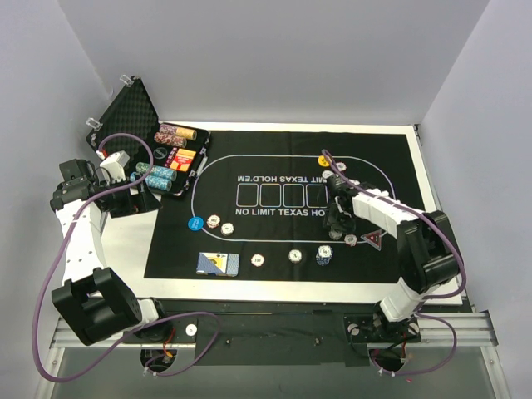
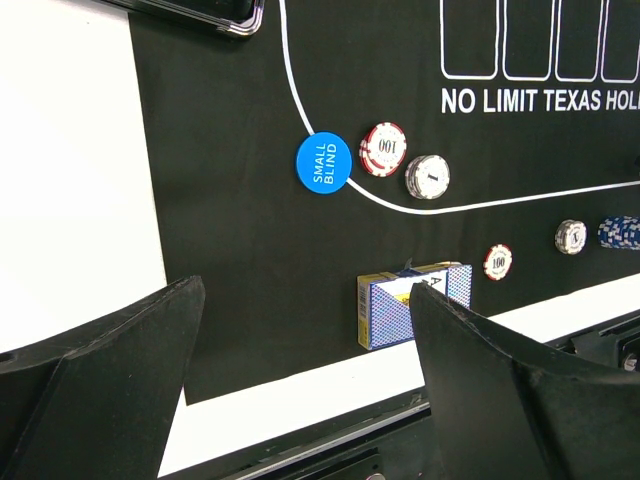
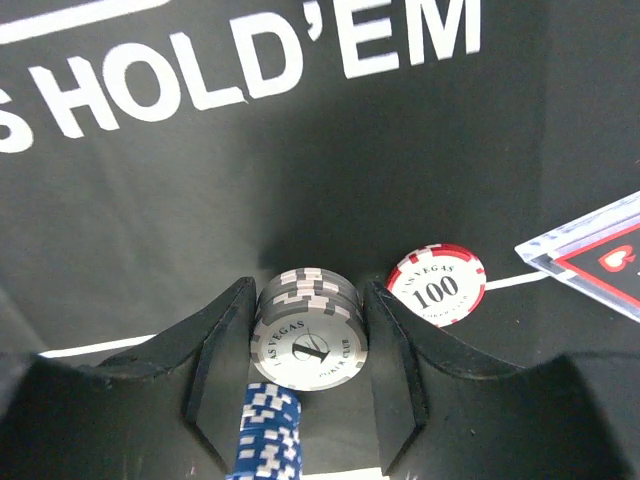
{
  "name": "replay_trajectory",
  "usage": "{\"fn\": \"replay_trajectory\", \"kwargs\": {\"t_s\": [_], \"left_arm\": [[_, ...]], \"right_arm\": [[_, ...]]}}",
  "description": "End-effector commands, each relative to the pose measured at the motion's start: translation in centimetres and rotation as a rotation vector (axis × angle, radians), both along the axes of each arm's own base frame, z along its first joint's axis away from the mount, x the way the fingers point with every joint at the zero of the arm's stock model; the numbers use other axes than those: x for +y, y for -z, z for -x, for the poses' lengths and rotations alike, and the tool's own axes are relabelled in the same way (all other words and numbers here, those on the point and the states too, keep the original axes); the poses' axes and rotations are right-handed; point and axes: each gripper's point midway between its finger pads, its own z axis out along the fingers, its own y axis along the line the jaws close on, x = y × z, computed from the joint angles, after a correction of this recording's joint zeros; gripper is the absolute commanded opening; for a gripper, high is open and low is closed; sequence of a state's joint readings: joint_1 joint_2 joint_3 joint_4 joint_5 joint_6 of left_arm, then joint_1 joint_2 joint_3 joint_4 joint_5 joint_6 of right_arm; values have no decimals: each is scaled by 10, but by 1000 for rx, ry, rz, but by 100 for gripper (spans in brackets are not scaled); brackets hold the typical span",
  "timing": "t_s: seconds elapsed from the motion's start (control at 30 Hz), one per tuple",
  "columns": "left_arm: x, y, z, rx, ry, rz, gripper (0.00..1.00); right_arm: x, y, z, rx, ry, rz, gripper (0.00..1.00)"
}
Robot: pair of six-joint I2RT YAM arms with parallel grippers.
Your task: Distribute texas hold em gaming equipment
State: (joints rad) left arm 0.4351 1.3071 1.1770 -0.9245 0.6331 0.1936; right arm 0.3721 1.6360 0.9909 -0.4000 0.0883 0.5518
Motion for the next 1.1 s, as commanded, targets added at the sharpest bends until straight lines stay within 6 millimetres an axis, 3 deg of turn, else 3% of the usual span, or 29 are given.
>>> {"fn": "replay_trajectory", "kwargs": {"t_s": [0.0,0.27,0.4,0.53,0.63,0.83,0.97,1.07], "left_arm": [[4,-18,-7,-62,12,-20,95],[3,-14,-7,-52,12,-13,95],[3,-14,-7,-54,14,-12,95],[2,-13,-5,-53,13,-11,95],[1,-10,-5,-48,17,-9,95],[1,-10,-5,-48,13,-3,95],[1,-12,-5,-53,12,-7,95],[1,-11,-5,-51,12,-7,95]], "right_arm": [[-7,18,14,41,29,15,26],[-16,34,31,73,61,38,35],[-17,32,34,69,65,36,53],[-16,10,32,9,65,24,61],[-14,-19,27,-66,54,20,63],[10,-73,28,-191,-40,16,65],[29,-86,42,-186,-126,-3,67],[32,-82,54,-161,-163,14,71]]}}
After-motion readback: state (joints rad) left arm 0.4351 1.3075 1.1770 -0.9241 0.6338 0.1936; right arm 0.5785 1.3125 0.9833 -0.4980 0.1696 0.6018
